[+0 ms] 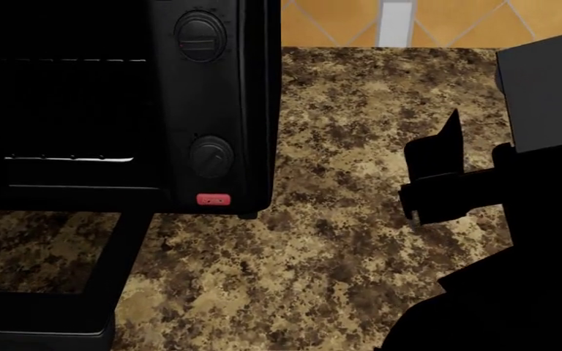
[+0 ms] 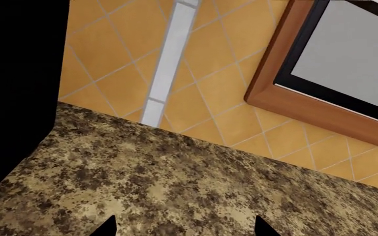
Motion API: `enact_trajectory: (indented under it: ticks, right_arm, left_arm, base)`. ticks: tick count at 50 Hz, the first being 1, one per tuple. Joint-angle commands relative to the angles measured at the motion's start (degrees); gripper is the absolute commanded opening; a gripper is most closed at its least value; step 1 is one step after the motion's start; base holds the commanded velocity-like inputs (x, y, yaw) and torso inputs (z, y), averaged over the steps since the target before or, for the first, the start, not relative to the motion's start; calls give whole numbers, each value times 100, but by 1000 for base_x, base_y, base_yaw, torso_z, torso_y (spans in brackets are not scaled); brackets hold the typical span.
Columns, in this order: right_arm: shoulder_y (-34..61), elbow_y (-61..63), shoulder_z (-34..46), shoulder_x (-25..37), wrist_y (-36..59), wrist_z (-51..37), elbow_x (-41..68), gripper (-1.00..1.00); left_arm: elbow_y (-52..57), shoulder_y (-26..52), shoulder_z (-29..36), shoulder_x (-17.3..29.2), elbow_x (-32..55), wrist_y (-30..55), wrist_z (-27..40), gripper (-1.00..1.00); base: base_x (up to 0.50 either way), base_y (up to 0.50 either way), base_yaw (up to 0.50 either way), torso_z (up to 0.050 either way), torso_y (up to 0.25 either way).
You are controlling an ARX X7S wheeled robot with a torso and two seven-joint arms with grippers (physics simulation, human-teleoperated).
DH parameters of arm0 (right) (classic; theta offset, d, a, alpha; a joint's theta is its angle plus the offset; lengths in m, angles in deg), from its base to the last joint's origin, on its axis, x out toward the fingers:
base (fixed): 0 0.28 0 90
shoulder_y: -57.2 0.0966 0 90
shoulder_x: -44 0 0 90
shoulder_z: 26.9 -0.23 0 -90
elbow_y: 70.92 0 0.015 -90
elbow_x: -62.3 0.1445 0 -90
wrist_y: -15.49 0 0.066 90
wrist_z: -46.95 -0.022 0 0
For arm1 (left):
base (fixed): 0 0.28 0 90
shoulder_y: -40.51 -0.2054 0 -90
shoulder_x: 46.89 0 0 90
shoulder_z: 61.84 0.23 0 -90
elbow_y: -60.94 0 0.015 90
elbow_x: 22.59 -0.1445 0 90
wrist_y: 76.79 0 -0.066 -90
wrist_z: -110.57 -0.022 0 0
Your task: Fully slide the toaster oven rack0 out.
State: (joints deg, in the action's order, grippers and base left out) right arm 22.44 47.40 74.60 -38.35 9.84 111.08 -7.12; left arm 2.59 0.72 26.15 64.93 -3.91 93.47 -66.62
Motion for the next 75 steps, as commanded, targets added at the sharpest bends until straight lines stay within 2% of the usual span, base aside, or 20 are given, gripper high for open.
enact_trajectory:
  ticks: [1, 9, 16, 24, 34, 47, 63, 75]
  right_arm:
    - [-190, 125, -92, -94, -100, -49, 11, 100]
    - [-282, 161, -173, -161, -190, -103, 127, 100]
    - [-385, 225, -271, -179, -264, -178, 209, 100]
    - [-370, 268, -189, -159, -193, -93, 104, 100]
    - [-362, 264, -220, -189, -212, -126, 153, 100]
    - [-315, 225, -157, -176, -177, -44, 55, 100]
    - [-374, 214, -179, -213, -237, -140, 146, 100]
    - [-397, 221, -211, -208, -243, -186, 151, 100]
  left_arm:
    - [48, -56, -44, 33, 33, 13, 12, 100]
    - [58, -20, 60, 95, 62, -204, -61, 100]
    - [518, -274, 1098, 1212, -195, -1359, -635, 100]
    - [709, -611, 1851, 1900, -427, -1983, -995, 100]
    - [491, -662, 2948, 2780, -1181, -3235, -1477, 100]
    - [176, -577, 3412, 2968, -1323, -3663, -1929, 100]
    - [-1794, -110, 4075, 2483, -1976, -4448, -1964, 100]
    - [-2101, -1, 4487, 2462, -2219, -4738, -2228, 100]
  base:
    - [0, 0, 0, 0, 0]
    - [0, 0, 0, 0, 0]
    - [0, 0, 0, 0, 0]
    - [0, 0, 0, 0, 0]
    - [0, 0, 0, 0, 0]
    - [0, 0, 0, 0, 0]
    - [1, 0, 0, 0, 0]
    - [2, 0, 0, -1, 0]
